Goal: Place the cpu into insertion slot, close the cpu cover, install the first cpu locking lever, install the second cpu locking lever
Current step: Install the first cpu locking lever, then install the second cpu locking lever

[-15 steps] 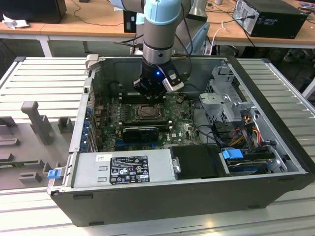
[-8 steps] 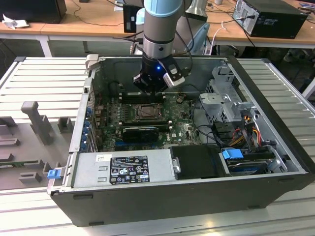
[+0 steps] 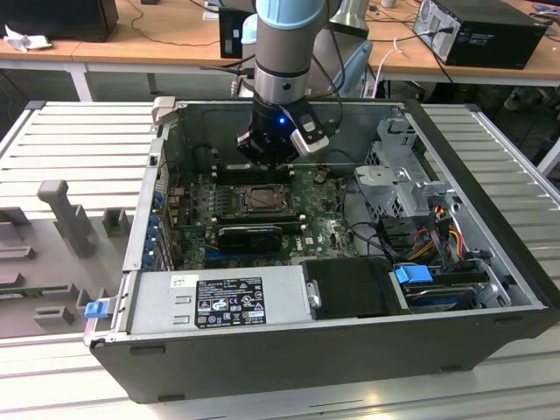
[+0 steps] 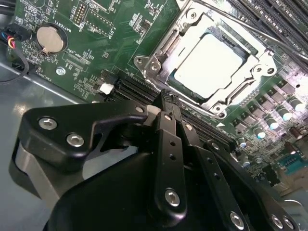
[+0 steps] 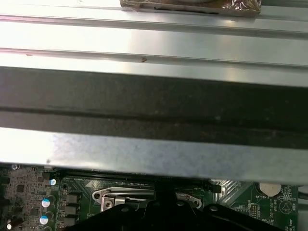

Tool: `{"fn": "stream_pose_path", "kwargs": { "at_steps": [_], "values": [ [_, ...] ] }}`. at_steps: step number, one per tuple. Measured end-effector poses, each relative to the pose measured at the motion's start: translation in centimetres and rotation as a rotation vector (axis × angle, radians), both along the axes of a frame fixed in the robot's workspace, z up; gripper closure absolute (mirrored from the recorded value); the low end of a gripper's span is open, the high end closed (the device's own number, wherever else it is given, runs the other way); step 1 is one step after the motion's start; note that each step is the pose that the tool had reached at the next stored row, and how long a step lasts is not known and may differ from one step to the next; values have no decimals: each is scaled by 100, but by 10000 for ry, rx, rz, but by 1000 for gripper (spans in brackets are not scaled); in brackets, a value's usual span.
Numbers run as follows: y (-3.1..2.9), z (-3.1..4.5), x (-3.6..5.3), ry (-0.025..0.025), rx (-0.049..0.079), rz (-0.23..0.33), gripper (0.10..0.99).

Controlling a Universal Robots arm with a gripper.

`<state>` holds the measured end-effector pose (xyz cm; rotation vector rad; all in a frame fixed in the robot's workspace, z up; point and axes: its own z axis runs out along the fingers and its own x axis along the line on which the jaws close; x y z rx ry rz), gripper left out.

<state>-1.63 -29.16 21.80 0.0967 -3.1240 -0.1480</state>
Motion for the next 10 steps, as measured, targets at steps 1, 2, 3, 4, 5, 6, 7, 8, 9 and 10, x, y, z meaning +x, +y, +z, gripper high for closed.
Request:
{"fn": "stream_pose_path", "kwargs": {
  "at_steps": [1,2,3,4,5,6,7,8,9,10],
  "values": [
    [-3,0,0,1,-4,-1,980],
    [-6,0,0,1,-7,0,980],
    [-9,0,0,1,-11,-1,980],
    [-11,0,0,0,-12,0,980],
    [-13,0,0,0,-12,1,980],
    [-18,0,0,0,-12,0,980],
    [-19,0,0,1,-14,-1,980],
    [-22,0,0,1,-15,0,980],
    [-24,0,0,1,-15,0,980],
    [-24,0,0,0,-15,0,980]
  ]
}}
